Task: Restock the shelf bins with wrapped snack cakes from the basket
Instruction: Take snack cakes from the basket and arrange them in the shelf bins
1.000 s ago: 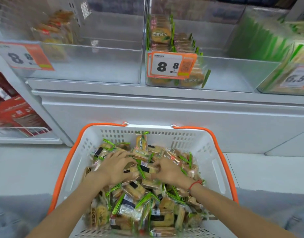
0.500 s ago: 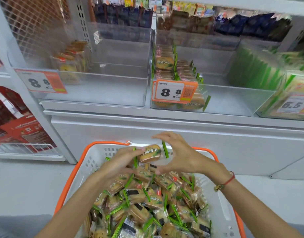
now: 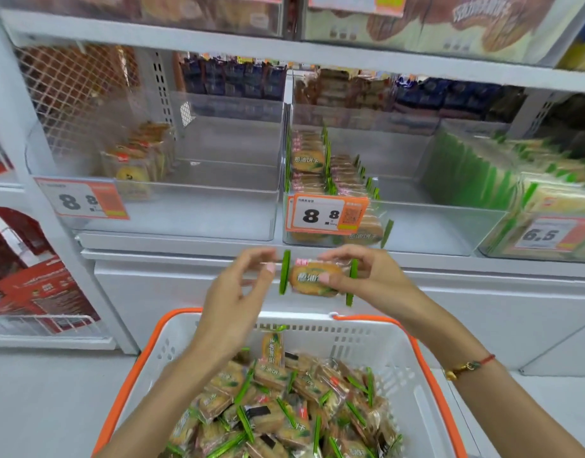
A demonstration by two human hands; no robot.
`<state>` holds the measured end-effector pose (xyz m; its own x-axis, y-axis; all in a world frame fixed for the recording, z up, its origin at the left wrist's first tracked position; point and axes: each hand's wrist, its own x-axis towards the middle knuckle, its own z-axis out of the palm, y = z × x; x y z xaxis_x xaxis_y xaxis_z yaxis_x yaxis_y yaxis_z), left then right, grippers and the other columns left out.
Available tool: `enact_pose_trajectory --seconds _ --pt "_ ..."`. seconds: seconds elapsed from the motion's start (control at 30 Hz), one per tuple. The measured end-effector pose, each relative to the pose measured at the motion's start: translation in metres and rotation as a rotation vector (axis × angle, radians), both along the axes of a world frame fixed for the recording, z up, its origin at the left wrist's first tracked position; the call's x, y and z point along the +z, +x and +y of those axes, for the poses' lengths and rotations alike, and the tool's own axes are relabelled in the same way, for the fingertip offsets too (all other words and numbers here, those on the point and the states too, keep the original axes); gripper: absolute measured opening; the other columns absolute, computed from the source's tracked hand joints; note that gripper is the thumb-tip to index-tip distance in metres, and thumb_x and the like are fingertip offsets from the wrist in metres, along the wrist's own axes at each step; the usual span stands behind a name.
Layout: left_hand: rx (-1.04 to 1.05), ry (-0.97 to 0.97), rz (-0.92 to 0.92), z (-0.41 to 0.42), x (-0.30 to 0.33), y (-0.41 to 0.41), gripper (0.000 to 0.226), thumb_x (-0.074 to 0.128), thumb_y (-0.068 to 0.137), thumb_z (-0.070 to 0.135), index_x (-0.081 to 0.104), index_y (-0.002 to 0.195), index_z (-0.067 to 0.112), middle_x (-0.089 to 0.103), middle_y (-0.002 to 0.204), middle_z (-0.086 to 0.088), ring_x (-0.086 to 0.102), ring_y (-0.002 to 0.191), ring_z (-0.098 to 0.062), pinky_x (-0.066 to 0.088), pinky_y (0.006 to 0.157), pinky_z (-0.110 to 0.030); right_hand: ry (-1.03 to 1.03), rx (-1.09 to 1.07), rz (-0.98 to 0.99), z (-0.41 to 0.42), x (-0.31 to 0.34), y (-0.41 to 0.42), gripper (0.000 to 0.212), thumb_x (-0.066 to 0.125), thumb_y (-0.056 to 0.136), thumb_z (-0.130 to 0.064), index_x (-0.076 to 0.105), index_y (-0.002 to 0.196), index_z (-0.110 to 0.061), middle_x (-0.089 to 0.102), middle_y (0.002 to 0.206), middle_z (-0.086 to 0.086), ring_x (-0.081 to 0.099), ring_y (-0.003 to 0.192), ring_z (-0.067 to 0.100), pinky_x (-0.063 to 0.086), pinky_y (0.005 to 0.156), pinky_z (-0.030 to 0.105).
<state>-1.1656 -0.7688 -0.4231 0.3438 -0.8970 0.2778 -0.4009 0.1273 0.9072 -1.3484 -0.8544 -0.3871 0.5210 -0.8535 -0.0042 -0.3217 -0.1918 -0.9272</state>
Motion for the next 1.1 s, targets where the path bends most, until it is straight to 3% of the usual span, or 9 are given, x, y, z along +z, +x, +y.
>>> enact_pose_trajectory --seconds 0.1,0.2,0.37,0.47,0.57,0.73,0.8,0.93,1.1 --pt "0.103 -0.184 -0.053 -0.02 0.031 0.015 0.014 0.058 0.093 0.033 0.058 0.108 0.035 0.062 0.111 0.02 0.056 0.105 0.004 0.041 0.093 -0.019 -0.092 -0.095 -0.131 -0.013 0.035 0.001 0.02 0.075 0.079 -0.014 0.071 0.095 -0.025 0.069 0.102 -0.004 0.065 0.086 0.008 0.052 0.07 0.015" --pt "0.088 -0.147 -0.179 -0.046 0.058 0.028 0.04 0.06 0.086 0.047 0.052 0.123 0.033 0.055 0.123 0.017 0.049 0.114 -0.001 0.037 0.099 -0.024 -0.117 -0.154 -0.208 -0.034 0.068 0.001 0.018 0.074 0.08 -0.012 0.072 0.095 -0.022 0.072 0.096 0.001 0.067 0.076 0.006 0.051 0.062 0.015" --pt "-0.103 -0.006 -0.378 -0.088 0.077 0.04 0.089 0.069 0.074 0.055 0.025 0.147 0.03 0.035 0.141 0.02 0.037 0.126 0.002 0.033 0.106 -0.025 -0.302 -0.239 -0.04 -0.089 0.097 0.012 0.017 0.075 0.081 -0.017 0.07 0.095 -0.026 0.069 0.095 -0.008 0.063 0.067 0.004 0.047 0.058 0.011" --pt "-0.124 -0.004 -0.472 -0.105 0.074 0.048 0.103 0.073 0.068 0.062 0.017 0.149 0.034 0.032 0.146 0.025 0.04 0.125 0.004 0.041 0.106 -0.034 -0.432 -0.243 0.127 -0.129 0.094 0.027 0.022 0.076 0.081 -0.021 0.068 0.102 -0.023 0.065 0.102 -0.007 0.062 0.087 0.008 0.044 0.068 0.015" --pt "-0.132 -0.048 -0.46 -0.11 0.074 0.052 0.1 0.076 0.065 0.06 0.024 0.147 0.039 0.036 0.135 0.033 0.044 0.116 0.011 0.048 0.098 -0.034 -0.497 -0.167 0.272 -0.161 0.083 0.049 0.025 0.075 0.081 -0.021 0.066 0.105 -0.021 0.066 0.109 -0.003 0.059 0.099 0.011 0.044 0.08 0.023" --pt "-0.159 -0.112 -0.404 -0.108 0.07 0.058 0.093 0.079 0.067 0.052 0.028 0.144 0.043 0.039 0.13 0.037 0.044 0.112 0.019 0.042 0.084 -0.002 -0.525 -0.131 0.34 -0.188 0.053 0.084 0.025 0.074 0.081 -0.02 0.064 0.104 -0.023 0.067 0.111 0.001 0.063 0.1 0.019 0.051 0.086 0.032" --pt "-0.162 -0.121 -0.402 -0.109 0.068 0.059 0.092 0.078 0.067 0.053 0.027 0.144 0.044 0.039 0.131 0.037 0.045 0.112 0.019 0.043 0.085 -0.004 -0.562 -0.144 0.35 -0.191 0.05 0.088 0.026 0.073 0.081 -0.02 0.064 0.105 -0.025 0.066 0.114 0.0 0.061 0.102 0.017 0.051 0.086 0.031" --pt "-0.154 -0.149 -0.403 -0.109 0.068 0.059 0.092 0.077 0.066 0.054 0.029 0.144 0.043 0.041 0.134 0.034 0.046 0.112 0.017 0.046 0.091 -0.012 -0.86 -0.15 0.581 -0.195 0.054 0.087 0.031 0.076 0.078 -0.029 0.065 0.107 -0.027 0.056 0.116 0.0 0.05 0.109 0.02 0.045 0.083 0.033" --pt "-0.159 -0.151 -0.397 -0.11 0.069 0.058 0.092 0.077 0.064 0.055 0.03 0.143 0.044 0.042 0.136 0.032 0.048 0.112 0.014 0.05 0.092 -0.019 -0.96 -0.099 0.611 -0.195 0.06 0.088 0.027 0.072 0.083 -0.025 0.067 0.109 -0.028 0.06 0.113 -0.001 0.051 0.107 0.022 0.041 0.08 0.031"
